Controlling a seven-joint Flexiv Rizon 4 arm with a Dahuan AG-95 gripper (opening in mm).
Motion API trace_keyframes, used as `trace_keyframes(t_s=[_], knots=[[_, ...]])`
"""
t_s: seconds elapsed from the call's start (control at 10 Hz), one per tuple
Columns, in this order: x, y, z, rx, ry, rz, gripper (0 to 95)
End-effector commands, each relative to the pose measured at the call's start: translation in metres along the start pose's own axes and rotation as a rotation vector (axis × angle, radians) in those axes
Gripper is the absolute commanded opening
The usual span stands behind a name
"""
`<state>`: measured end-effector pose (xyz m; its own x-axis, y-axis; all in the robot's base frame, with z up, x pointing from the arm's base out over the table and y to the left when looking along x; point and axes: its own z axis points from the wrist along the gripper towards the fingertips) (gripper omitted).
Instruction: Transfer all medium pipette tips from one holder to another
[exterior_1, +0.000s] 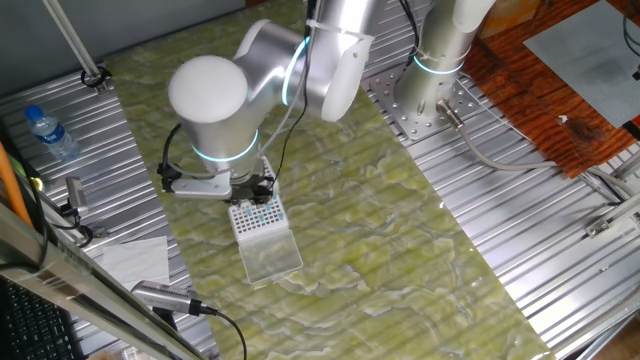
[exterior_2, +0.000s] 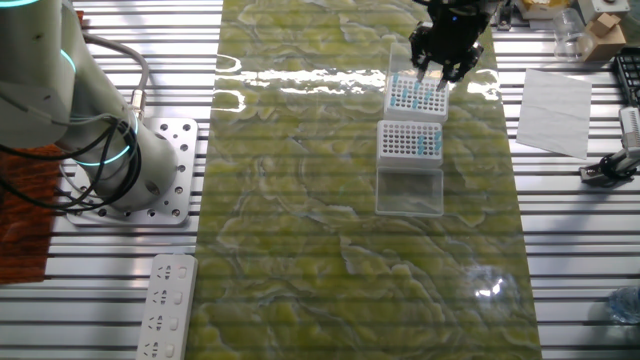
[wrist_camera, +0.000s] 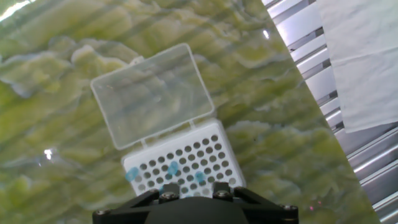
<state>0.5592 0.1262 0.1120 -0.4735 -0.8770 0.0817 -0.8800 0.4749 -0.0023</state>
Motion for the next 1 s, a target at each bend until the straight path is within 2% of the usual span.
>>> trace_keyframes(t_s=[0.1, 1.0], knots=[[0.0111, -0.0084, 0.0046, 0.005, 0.003, -0.065, 38.0], [0.0111, -0.0084, 0.0046, 0.005, 0.003, -0.065, 38.0]])
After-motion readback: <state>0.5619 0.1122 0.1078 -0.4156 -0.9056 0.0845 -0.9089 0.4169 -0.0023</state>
